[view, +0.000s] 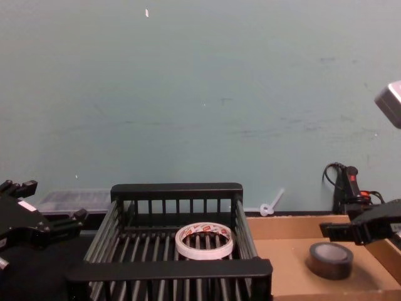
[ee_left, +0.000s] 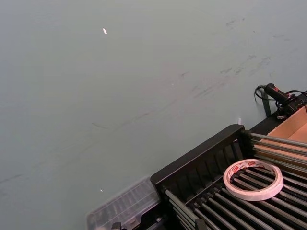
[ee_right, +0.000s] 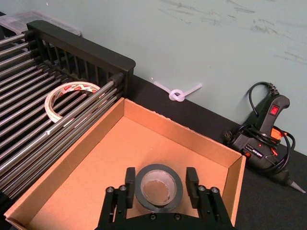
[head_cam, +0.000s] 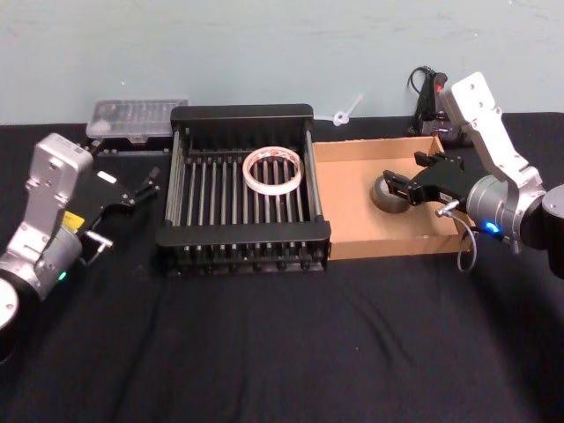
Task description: Pick up the white tape and place it into the black box , Pick up the silver tape and place it into the brown box.
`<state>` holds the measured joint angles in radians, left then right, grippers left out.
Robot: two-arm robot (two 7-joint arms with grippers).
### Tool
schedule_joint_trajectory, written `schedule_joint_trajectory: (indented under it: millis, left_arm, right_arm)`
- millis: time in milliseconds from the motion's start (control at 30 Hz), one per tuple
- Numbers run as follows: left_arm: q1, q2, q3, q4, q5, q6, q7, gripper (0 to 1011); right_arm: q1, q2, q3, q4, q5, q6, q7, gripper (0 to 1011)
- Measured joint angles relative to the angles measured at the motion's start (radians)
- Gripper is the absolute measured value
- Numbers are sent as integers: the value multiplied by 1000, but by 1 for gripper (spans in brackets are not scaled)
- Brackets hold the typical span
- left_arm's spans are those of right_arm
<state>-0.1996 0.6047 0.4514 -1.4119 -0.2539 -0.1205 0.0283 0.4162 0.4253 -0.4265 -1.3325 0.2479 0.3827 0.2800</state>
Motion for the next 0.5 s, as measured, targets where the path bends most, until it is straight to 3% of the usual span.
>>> schedule_joint_trajectory:
  millis: [233, 433, 500]
  left_arm:
    - [0, 0, 0, 0, 0, 0, 0, 1001]
    - [0, 0, 0, 0, 0, 0, 0, 1001]
    - [0, 0, 0, 0, 0, 0, 0, 1001]
  right_arm:
    - [0, 0, 0, 0, 0, 0, 0, 863]
    - [0, 0, 0, 0, 0, 0, 0, 1002]
    - [0, 0, 0, 0, 0, 0, 0, 1002]
